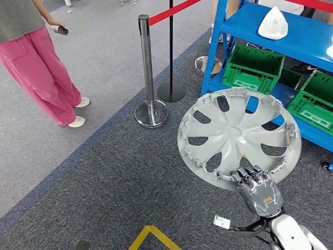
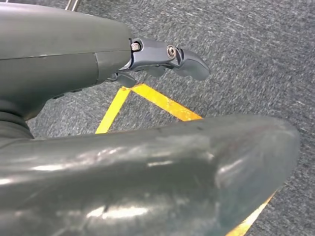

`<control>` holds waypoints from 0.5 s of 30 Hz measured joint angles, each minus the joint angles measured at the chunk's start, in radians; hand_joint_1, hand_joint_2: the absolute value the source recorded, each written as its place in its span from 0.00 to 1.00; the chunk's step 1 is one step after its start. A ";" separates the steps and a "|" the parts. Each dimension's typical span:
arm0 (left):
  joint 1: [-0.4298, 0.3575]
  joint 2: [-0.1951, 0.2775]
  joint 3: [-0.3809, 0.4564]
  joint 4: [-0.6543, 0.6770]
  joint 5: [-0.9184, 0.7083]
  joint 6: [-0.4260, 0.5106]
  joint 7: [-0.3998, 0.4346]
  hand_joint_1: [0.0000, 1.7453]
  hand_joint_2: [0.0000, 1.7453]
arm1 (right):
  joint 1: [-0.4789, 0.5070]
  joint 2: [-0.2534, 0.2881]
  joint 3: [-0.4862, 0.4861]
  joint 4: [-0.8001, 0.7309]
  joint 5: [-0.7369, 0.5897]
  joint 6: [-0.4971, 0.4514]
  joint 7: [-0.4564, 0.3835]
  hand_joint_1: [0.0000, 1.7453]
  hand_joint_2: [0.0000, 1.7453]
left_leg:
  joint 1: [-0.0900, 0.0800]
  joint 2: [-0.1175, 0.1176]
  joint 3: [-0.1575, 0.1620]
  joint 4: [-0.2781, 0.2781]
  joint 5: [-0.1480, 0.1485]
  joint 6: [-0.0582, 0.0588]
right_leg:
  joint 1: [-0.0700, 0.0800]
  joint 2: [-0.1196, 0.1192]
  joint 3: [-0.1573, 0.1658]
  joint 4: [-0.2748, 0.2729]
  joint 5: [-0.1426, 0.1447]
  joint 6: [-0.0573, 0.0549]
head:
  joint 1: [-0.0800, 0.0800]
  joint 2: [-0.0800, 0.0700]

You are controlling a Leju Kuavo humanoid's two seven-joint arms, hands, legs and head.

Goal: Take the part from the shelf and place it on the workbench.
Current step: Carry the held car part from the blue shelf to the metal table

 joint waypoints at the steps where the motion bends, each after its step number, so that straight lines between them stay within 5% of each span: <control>1: 0.000 0.000 0.000 0.000 -0.001 0.000 0.000 0.00 0.00 | 0.011 0.018 -0.021 -0.005 0.000 0.000 -0.033 1.00 1.00 | 0.000 0.008 -0.007 0.014 -0.011 -0.005 | -0.001 -0.006 0.001 -0.001 0.000 -0.007 | -0.002 0.000; 5: -0.003 -0.003 0.000 0.000 -0.003 0.000 0.000 0.00 0.00 | 0.047 0.085 -0.101 -0.021 0.000 0.000 -0.134 1.00 1.00 | 0.003 0.049 -0.111 0.227 -0.115 -0.022 | -0.001 -0.041 0.002 -0.002 -0.002 -0.024 | -0.010 0.000; 7: -0.002 -0.004 0.000 0.000 -0.003 0.000 0.000 0.00 0.00 | 0.057 0.112 -0.128 -0.023 0.001 0.000 -0.156 1.00 1.00 | 0.004 0.053 -0.135 0.272 -0.116 -0.022 | 0.001 -0.062 0.004 -0.002 -0.003 -0.026 | -0.010 0.000; 9: -0.001 -0.005 0.000 0.000 -0.005 0.000 0.000 0.00 0.00 | 0.065 0.131 -0.149 -0.026 0.001 0.000 -0.173 1.00 1.00 | 0.003 0.066 -0.088 0.183 -0.061 -0.016 | 0.002 -0.083 0.008 -0.002 -0.006 -0.024 | -0.010 0.000; 10: -0.002 -0.005 0.000 0.000 -0.006 0.001 0.000 0.00 0.00 | 0.069 0.141 -0.160 -0.028 0.001 0.000 -0.184 1.00 1.00 | -0.001 0.092 -0.052 0.117 -0.034 -0.013 | 0.003 -0.093 0.011 -0.002 -0.008 -0.021 | -0.010 0.000; 13: -0.008 -0.007 0.000 0.000 -0.009 0.002 0.001 0.00 0.00 | 0.078 0.170 -0.193 -0.037 0.001 0.000 -0.219 1.00 1.00 | -0.012 0.140 0.003 0.007 -0.011 0.001 | 0.013 -0.121 0.017 -0.002 -0.016 -0.007 | -0.010 0.000; 15: -0.007 -0.008 0.000 0.000 -0.010 0.003 0.003 0.00 0.00 | 0.080 0.186 -0.211 -0.041 0.001 0.000 -0.241 1.00 1.00 | -0.010 0.116 0.001 0.001 -0.009 0.011 | 0.013 -0.139 0.022 -0.007 -0.019 0.003 | -0.008 0.000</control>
